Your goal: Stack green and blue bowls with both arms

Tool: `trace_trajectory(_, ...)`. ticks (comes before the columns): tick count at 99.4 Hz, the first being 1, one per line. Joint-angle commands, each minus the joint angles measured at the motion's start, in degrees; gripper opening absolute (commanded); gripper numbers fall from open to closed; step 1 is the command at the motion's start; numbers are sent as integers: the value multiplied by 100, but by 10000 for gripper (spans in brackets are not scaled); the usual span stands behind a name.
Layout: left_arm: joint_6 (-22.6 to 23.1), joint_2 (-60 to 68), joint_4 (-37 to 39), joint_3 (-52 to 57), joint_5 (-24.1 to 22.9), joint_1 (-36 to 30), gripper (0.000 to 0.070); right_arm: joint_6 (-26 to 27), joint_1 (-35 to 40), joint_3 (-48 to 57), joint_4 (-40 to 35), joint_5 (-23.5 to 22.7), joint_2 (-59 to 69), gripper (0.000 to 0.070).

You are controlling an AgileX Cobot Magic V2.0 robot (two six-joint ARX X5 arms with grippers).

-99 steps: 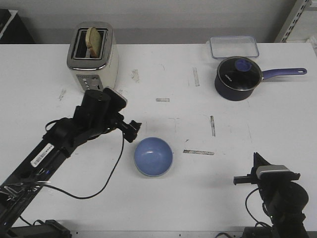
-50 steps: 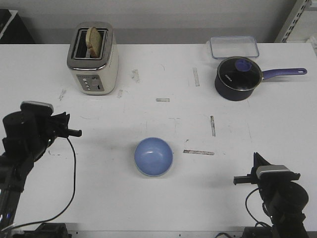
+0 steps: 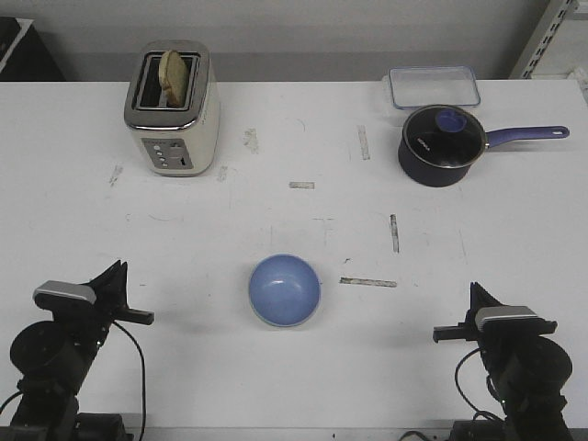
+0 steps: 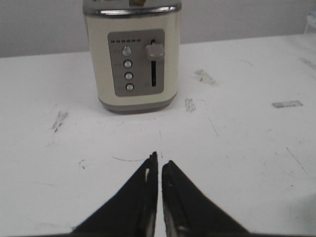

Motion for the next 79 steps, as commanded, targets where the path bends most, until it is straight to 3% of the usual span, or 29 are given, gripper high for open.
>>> trace_trajectory(1, 2, -103, 151, -166, -50, 13, 0, 72, 11, 2, 37, -2, 33, 0)
trace_trajectory(79, -7, -219, 131, -267, -192, 13, 1, 70, 11, 4, 57, -2, 28, 0)
